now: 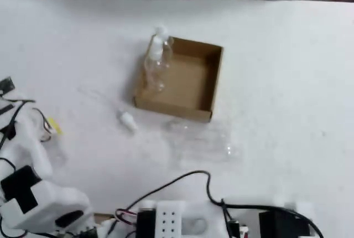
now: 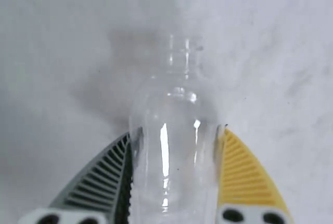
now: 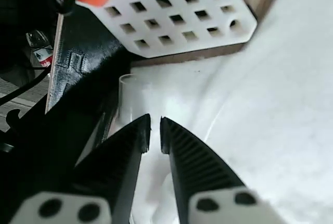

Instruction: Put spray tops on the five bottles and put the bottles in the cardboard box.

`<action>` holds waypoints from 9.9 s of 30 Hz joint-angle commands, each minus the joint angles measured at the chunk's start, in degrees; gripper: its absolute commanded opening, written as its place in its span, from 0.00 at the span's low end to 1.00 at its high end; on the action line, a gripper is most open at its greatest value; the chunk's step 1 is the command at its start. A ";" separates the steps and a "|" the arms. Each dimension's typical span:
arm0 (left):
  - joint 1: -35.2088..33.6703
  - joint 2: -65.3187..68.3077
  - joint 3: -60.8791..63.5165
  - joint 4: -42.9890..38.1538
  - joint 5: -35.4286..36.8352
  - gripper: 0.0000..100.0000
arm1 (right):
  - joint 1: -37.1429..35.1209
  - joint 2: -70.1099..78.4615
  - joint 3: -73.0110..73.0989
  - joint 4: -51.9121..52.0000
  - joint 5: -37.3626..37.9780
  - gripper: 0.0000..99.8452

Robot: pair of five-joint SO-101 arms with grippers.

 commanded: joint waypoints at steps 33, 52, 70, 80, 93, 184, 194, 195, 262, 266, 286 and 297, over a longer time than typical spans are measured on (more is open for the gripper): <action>13.23 -14.90 9.76 -3.16 -15.03 0.37 | 68.62 -29.41 -2.64 13.93 5.27 0.02; 9.98 -17.80 -6.24 15.74 -25.41 0.37 | 119.43 -29.41 16.18 -3.12 4.75 0.02; 42.24 -17.98 -6.68 38.42 -66.99 0.24 | 126.02 -28.88 23.65 -16.31 -0.88 0.02; 58.95 -38.64 7.65 37.98 -66.81 0.28 | 126.02 -28.79 24.97 -19.47 -0.88 0.02; 88.04 -67.21 20.75 32.35 -44.22 0.37 | 124.18 -28.79 25.23 -19.56 -0.88 0.02; 114.95 -49.63 31.47 9.49 -31.47 0.37 | 167.78 24.75 -37.54 -28.26 -0.09 0.01; 113.45 -48.22 34.99 0.79 -26.90 0.37 | 167.87 25.10 -37.45 -28.44 -0.18 0.01; 112.31 -46.90 34.37 0.35 -26.90 0.37 | 167.87 25.10 -37.45 -28.44 -0.18 0.01; 80.84 -30.20 21.54 -7.12 -30.33 0.38 | 168.75 25.19 -37.45 -28.18 0.44 0.02; 77.23 -30.29 17.32 -0.53 -30.33 0.38 | 168.22 24.66 -37.80 -24.31 0.53 0.02; 28.18 -50.24 12.66 19.25 -30.68 0.38 | 147.03 8.75 -37.45 8.84 12.48 0.02; 10.59 -38.29 12.66 14.07 -30.07 0.38 | 126.73 -2.68 -37.36 24.84 12.57 0.02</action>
